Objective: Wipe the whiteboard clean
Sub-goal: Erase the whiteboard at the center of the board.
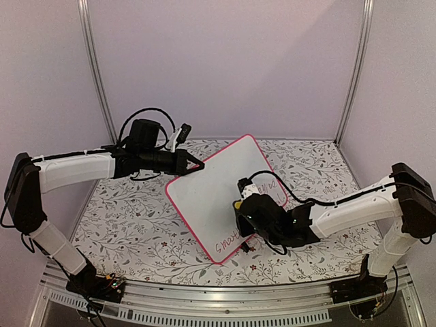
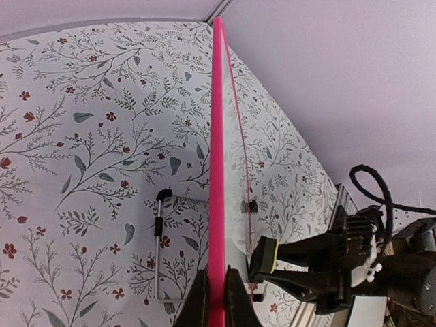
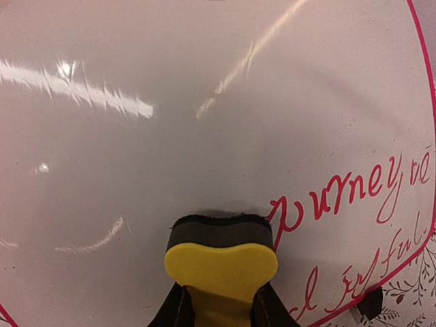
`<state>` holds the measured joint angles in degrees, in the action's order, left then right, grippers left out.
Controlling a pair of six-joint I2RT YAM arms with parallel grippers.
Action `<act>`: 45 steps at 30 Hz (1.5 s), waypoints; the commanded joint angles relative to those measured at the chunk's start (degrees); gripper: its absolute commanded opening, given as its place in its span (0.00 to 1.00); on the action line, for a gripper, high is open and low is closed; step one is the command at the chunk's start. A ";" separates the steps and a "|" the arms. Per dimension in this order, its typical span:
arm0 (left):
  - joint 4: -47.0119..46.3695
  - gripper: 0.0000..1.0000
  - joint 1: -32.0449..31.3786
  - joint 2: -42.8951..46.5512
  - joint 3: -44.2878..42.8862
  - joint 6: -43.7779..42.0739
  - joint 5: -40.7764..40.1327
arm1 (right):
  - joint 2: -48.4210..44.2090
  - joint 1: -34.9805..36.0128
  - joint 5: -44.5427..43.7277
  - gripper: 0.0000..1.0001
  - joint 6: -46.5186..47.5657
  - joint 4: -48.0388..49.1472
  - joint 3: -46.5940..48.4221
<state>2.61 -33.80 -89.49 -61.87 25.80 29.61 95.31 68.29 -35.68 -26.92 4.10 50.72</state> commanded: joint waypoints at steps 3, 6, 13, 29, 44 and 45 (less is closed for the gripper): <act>3.47 0.00 -0.22 -1.62 1.77 -4.52 -4.07 | 0.09 -2.48 -1.67 0.24 4.36 -1.80 1.96; 3.48 0.00 -0.25 -1.65 1.75 -4.42 -3.86 | 0.06 -3.20 -1.74 0.24 5.35 -1.49 2.64; 3.38 0.00 -0.27 -1.73 1.66 -4.30 -3.63 | -0.13 -4.12 -1.26 0.24 5.95 -1.04 2.70; 3.44 0.00 -0.35 -0.24 1.83 -3.99 -5.68 | 0.16 -4.92 0.85 0.24 3.32 -2.87 5.45; 5.33 0.00 -0.12 -0.62 1.09 -4.79 -7.77 | 2.91 -4.92 2.43 0.24 -1.30 -4.01 12.43; 5.19 0.00 -0.10 -0.26 1.27 -4.86 -8.10 | 3.05 -4.97 2.19 0.24 -1.58 -4.01 12.81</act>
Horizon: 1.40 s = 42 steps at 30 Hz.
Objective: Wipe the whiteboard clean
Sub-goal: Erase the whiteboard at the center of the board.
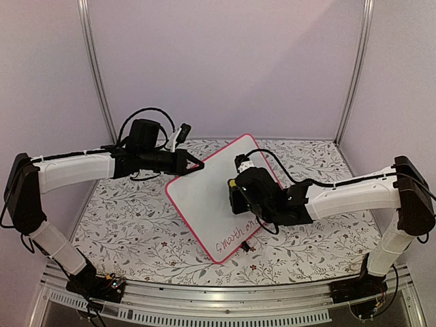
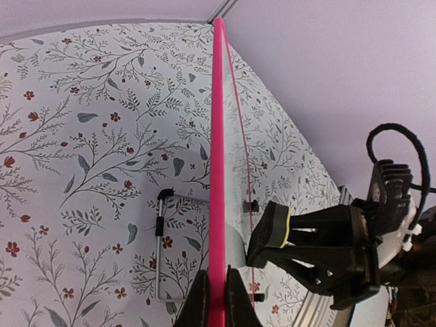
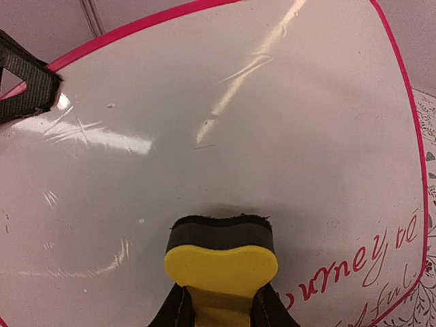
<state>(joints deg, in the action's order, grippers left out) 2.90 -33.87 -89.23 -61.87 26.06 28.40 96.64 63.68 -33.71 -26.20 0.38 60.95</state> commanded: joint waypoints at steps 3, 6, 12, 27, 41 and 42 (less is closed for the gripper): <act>4.80 0.00 -0.02 0.21 1.44 -5.07 -6.83 | 2.34 -0.48 -0.39 0.24 -3.57 -0.29 3.18; 4.90 0.00 0.00 0.70 1.36 -4.77 -6.42 | 2.78 -0.57 -0.52 0.24 -5.57 -0.29 3.14; 4.63 0.00 -0.04 1.69 1.57 -4.72 -6.60 | 4.04 -0.83 -0.83 0.24 -7.62 -2.79 4.03; 4.37 0.00 0.80 1.88 1.66 -4.23 -6.17 | 4.32 -1.10 0.43 0.24 -9.56 -1.91 2.03; 4.12 0.00 0.82 2.31 1.75 -3.78 -5.64 | 4.41 -1.10 1.42 0.23 -11.69 -2.36 1.04; 4.10 0.00 0.78 2.35 1.81 -3.82 -5.51 | 4.50 -1.07 1.41 0.23 -11.69 -2.52 1.30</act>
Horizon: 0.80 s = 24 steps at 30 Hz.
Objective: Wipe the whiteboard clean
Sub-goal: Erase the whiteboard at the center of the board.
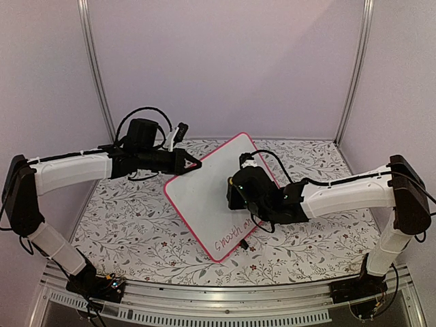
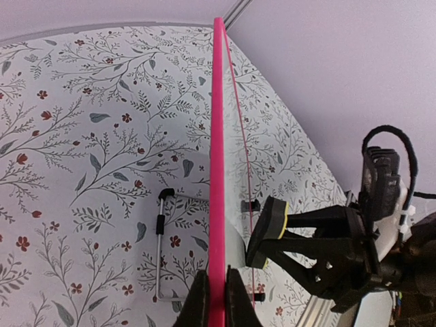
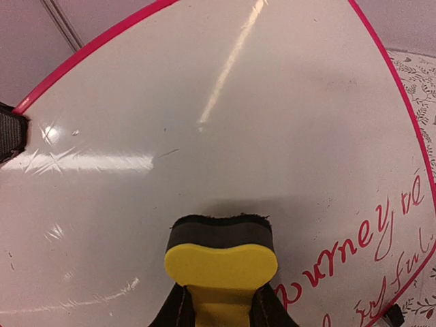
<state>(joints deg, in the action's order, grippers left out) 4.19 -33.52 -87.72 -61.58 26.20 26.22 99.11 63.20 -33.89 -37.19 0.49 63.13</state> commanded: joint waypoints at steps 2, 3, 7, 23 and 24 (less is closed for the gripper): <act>2.83 0.00 0.46 0.89 1.55 -3.89 -3.28 | 2.05 -0.62 1.59 0.23 -0.77 -2.84 -0.71; 2.76 0.00 0.47 0.95 1.55 -3.87 -3.32 | 2.05 -0.62 1.55 0.23 -0.84 -2.92 -0.60; 2.68 0.00 0.47 1.11 1.61 -3.82 -3.25 | 2.04 -0.60 1.50 0.23 -1.10 -3.08 -0.65; 2.73 0.00 0.43 1.57 1.73 -3.84 -3.53 | 2.80 -0.59 1.53 0.23 -1.39 -3.86 0.37; 2.73 0.00 0.39 1.63 1.73 -3.83 -3.46 | 2.84 -0.61 1.52 0.23 -1.39 -3.98 0.52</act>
<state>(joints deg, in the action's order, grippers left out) 4.25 -33.45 -86.87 -60.99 26.46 25.43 99.44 63.18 -33.78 -38.20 0.34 63.16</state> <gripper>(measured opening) 0.035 0.234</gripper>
